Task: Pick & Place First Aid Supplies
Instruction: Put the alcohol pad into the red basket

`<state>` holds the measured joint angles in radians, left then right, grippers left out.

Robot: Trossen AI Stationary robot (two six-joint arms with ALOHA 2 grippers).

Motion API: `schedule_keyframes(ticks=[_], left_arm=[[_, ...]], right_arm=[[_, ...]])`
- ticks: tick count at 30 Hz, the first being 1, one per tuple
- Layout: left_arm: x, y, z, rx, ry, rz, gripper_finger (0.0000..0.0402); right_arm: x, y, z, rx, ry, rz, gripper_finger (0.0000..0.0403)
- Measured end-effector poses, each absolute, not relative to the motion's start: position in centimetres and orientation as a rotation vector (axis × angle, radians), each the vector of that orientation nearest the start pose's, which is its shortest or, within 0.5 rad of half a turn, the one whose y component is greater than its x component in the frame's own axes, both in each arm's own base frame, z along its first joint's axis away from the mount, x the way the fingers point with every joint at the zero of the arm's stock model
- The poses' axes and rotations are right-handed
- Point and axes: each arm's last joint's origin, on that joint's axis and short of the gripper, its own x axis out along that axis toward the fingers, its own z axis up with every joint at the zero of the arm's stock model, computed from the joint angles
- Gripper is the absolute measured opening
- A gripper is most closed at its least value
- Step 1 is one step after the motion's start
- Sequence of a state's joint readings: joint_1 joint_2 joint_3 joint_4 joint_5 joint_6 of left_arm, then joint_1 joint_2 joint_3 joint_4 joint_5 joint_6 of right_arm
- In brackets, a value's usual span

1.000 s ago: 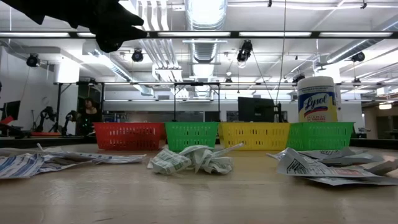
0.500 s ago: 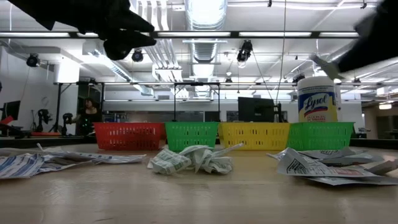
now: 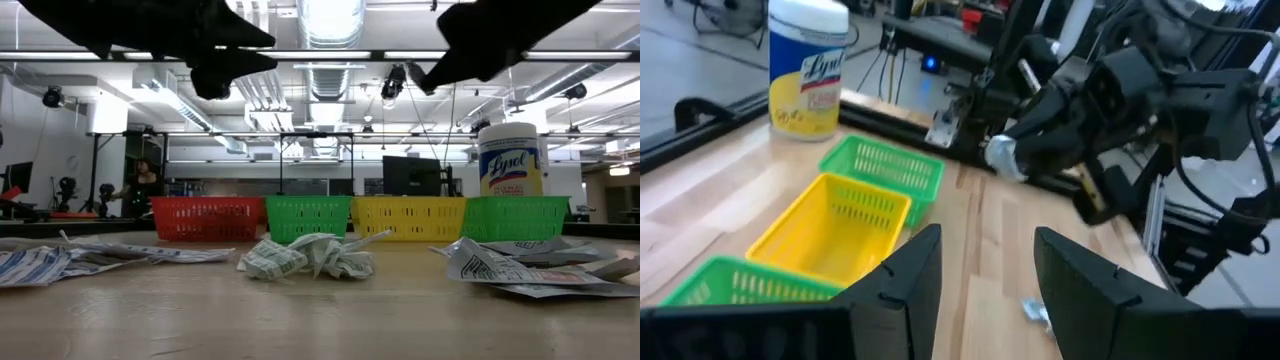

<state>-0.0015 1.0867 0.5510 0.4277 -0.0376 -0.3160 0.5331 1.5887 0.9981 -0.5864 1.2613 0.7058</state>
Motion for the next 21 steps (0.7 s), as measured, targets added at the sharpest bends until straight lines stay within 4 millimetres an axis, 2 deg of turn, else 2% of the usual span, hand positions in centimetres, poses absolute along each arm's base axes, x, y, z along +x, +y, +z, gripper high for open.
schedule_keyframes(ticks=[6, 12, 16, 21], left_arm=[[25.0, -0.2, 24.9, -0.289, 0.022, 0.022, 0.0154], [26.5, -0.8, 23.6, -0.221, 0.009, -0.012, 0.0154], [27.4, -0.9, 22.9, -0.208, 0.031, -0.014, 0.0154], [28.9, -0.9, 23.1, -0.154, 0.032, -0.014, 0.0154]], right_arm=[[28.9, 11.8, 21.5, -0.402, 0.472, -0.809, 0.0008], [31.0, 11.3, 22.0, -0.505, 0.463, -0.8, 0.0008], [31.6, 10.9, 22.6, -0.541, 0.473, -0.808, 0.0008], [32.2, 10.4, 23.5, -0.57, 0.484, -0.822, 0.0008]])
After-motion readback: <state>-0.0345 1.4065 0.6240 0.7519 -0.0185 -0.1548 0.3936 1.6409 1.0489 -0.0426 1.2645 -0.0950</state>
